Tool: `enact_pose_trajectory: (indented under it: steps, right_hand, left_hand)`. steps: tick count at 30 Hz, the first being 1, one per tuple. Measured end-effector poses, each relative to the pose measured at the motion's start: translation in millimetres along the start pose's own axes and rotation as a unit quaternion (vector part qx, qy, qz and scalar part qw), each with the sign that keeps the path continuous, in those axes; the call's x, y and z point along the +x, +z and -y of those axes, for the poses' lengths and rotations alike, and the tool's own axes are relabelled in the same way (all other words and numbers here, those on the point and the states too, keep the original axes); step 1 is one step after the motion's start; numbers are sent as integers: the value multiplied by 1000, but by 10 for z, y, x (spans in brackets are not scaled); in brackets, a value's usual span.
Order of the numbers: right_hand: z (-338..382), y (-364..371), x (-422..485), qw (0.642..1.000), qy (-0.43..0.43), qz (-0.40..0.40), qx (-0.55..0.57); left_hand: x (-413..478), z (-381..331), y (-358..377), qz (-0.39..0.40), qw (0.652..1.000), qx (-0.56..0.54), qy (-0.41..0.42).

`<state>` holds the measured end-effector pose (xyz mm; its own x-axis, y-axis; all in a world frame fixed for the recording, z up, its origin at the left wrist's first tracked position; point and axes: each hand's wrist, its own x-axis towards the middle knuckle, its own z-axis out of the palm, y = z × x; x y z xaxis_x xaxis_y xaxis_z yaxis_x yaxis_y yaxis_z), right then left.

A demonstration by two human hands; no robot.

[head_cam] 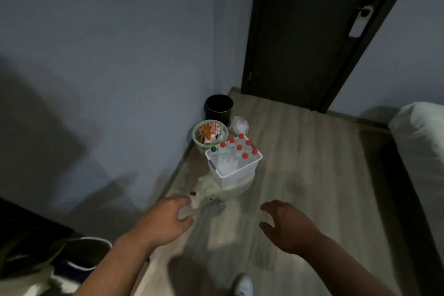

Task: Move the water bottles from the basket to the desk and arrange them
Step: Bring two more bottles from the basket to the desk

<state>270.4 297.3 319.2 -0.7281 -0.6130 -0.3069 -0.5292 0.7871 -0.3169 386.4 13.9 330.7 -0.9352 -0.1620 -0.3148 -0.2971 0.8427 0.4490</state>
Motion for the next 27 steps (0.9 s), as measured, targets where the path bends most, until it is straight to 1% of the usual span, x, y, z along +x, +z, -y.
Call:
enact_pose_trajectory:
  steps: [5,11,17,19,23,27]
  right_hand:
    - [-344,-267,478,1000,-14,15,-10]
    - [-548,-428,975,999,-24,32,-16]
    - [-624,-522,1627,998,-30,55,-24]
    - [-614,-576,1889,998,-23,59,-22]
    - [-585,-728,2408,997,-9,73,-33]
    - [-579,-870,2940,995,-22,79,-54]
  left_hand:
    - [538,-200,-63,-1,999,-19,-29]
    - [885,-251,-161,11,998,-34,-56]
    - [1424,-53,-282,20,994,-71,-83]
    - [1658,49,-334,20,991,-93,-92]
    - [2175,252,-516,9,991,-96,-97]
    - [2637,475,-689,12,984,-136,-118]
